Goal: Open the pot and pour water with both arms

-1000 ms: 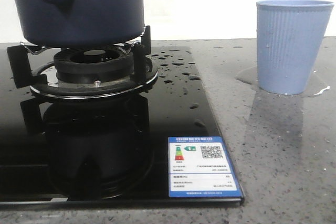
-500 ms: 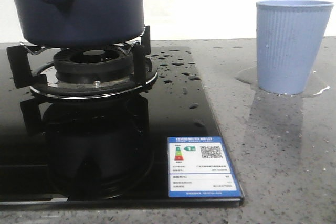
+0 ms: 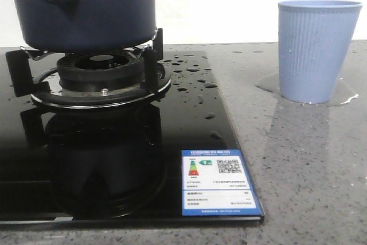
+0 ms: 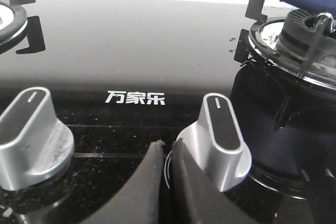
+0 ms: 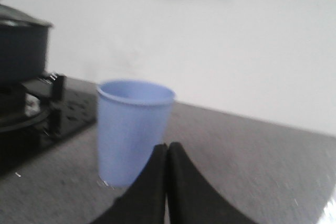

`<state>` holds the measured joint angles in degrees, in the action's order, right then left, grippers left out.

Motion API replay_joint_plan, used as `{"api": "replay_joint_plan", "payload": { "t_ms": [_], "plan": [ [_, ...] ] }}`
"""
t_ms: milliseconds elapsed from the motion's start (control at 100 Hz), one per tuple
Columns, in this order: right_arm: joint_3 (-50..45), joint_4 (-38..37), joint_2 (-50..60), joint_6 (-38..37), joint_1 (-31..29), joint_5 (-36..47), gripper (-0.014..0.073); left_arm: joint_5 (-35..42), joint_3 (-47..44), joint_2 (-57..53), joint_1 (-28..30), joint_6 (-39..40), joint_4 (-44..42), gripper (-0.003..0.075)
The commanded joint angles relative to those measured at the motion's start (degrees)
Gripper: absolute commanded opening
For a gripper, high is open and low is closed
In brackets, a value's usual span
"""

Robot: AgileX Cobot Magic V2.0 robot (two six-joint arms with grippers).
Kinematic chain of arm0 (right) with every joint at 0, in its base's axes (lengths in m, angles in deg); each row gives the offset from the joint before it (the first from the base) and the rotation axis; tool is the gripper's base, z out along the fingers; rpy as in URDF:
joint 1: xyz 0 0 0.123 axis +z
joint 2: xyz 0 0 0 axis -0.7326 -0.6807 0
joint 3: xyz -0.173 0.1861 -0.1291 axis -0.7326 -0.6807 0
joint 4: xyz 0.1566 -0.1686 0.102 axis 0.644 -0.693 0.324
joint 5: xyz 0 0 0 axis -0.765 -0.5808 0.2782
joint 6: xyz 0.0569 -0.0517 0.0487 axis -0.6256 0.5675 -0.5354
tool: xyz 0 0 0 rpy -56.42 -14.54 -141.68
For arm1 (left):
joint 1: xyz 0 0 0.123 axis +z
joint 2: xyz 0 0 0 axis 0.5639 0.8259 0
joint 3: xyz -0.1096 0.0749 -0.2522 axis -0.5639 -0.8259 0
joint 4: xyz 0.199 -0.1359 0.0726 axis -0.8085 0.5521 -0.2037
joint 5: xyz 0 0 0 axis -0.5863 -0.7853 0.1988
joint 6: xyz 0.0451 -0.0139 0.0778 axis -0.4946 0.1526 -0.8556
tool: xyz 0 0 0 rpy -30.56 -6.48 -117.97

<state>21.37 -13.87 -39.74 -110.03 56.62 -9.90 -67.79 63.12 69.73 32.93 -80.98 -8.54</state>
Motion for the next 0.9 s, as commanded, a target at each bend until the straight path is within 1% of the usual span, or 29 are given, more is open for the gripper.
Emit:
{"api": "replay_joint_plan", "payload": {
  "t_ms": [0,50,110,150,250,360,440,470,610,890],
  "plan": [
    [0.1,18.9,-0.6,17.7,-0.4,-5.2,-0.0069,2.5,-1.7,-1.3,0.0,0.5,0.6,-0.0020],
    [-0.7,22.4,-0.6,19.3,-0.4,-9.1,-0.0069,2.5,-1.7,-1.3,0.0,0.5,0.6,-0.0020],
    [-1.9,22.6,-0.6,19.3,-0.4,-10.0,-0.0069,2.5,-1.7,-1.3,0.0,0.5,0.6,-0.0020],
    [-1.8,22.8,-0.6,19.3,-0.4,-12.4,-0.0069,2.5,-1.7,-1.3,0.0,0.5,0.6,-0.0020],
    [-1.8,24.6,0.4,19.3,-0.8,-13.0,-0.0069,2.5,-1.7,-1.3,0.0,0.5,0.6,-0.0020],
    [-1.8,29.2,3.4,19.3,-2.6,-16.2,-0.0069,2.5,-1.7,-1.3,0.0,0.5,0.6,-0.0020],
    [-1.8,29.6,6.9,19.3,-4.2,-20.1,-0.0069,2.5,-1.7,-1.3,0.0,0.5,0.6,-0.0020],
    [-1.8,29.6,6.6,19.3,-4.8,-21.2,-0.0069,2.5,-1.7,-1.3,0.0,0.5,0.6,-0.0020],
    [-1.8,29.6,6.5,19.3,-6.0,-21.5,-0.0069,2.6,-1.7,-1.3,0.0,0.5,0.6,-0.0020],
    [-1.8,29.6,6.5,19.3,-6.0,-21.5,-0.0069,2.6,-1.7,-1.3,0.0,0.5,0.6,-0.0020]
  ]
}}
